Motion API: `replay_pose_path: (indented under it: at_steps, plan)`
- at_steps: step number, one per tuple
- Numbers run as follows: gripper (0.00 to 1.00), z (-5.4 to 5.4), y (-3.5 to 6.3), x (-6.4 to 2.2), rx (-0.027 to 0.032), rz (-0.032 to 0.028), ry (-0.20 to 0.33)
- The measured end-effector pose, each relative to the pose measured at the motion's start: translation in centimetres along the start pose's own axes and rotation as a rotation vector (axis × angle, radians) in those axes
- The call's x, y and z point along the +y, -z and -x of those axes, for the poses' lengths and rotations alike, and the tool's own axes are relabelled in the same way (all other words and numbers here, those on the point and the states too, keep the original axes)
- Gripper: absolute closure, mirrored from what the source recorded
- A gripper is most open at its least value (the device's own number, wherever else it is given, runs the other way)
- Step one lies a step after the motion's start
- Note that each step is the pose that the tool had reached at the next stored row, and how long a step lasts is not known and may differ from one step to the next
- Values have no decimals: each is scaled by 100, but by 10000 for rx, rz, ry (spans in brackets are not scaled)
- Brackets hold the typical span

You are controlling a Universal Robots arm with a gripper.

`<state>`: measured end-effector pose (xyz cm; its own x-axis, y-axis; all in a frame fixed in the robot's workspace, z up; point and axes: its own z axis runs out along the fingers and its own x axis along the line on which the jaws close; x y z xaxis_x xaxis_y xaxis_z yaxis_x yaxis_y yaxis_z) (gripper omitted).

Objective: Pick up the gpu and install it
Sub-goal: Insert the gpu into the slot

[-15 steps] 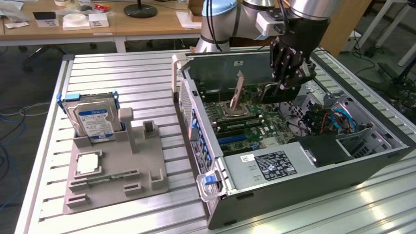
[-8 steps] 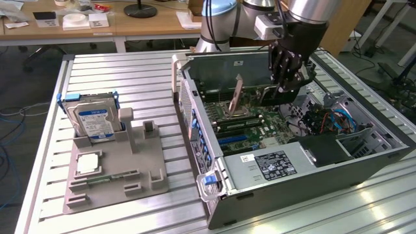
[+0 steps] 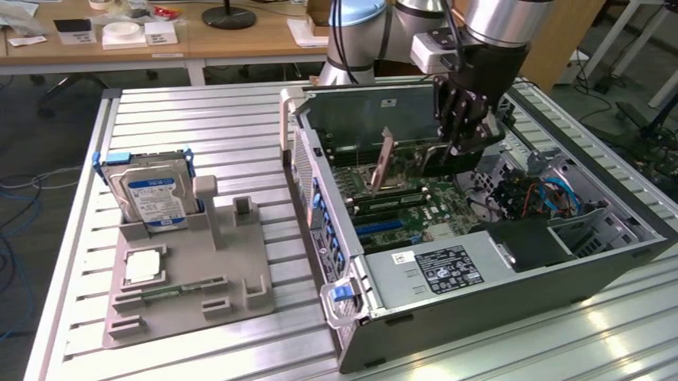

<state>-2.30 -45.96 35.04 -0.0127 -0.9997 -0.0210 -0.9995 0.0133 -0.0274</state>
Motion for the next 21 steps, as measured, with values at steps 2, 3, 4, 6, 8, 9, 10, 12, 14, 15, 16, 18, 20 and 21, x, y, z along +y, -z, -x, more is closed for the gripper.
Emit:
replay_pose_path:
  at_steps: [2,3,4,6,8,9,10,12,14,15,16,18,20,21]
  plan:
    - [73,0,-15,5,-1,1,53]
    - [73,-1,-24,9,-1,1,64]
    - [73,-1,-33,12,-1,2,74]
    - [73,-2,-54,18,-2,2,93]
    - [73,-2,-74,23,-3,2,109]
    - [73,-2,-84,26,-4,3,114]
    - [73,-2,-93,28,-4,3,117]
    - [73,-3,-109,32,-3,5,119]
    - [73,-3,-125,36,-3,6,119]
    - [73,-3,-132,37,-4,6,119]
    - [73,-3,-139,39,-3,7,119]
    - [73,-4,-153,42,-3,8,119]
    - [73,-4,-166,43,-2,8,118]
    - [73,-4,-169,44,-1,9,119]
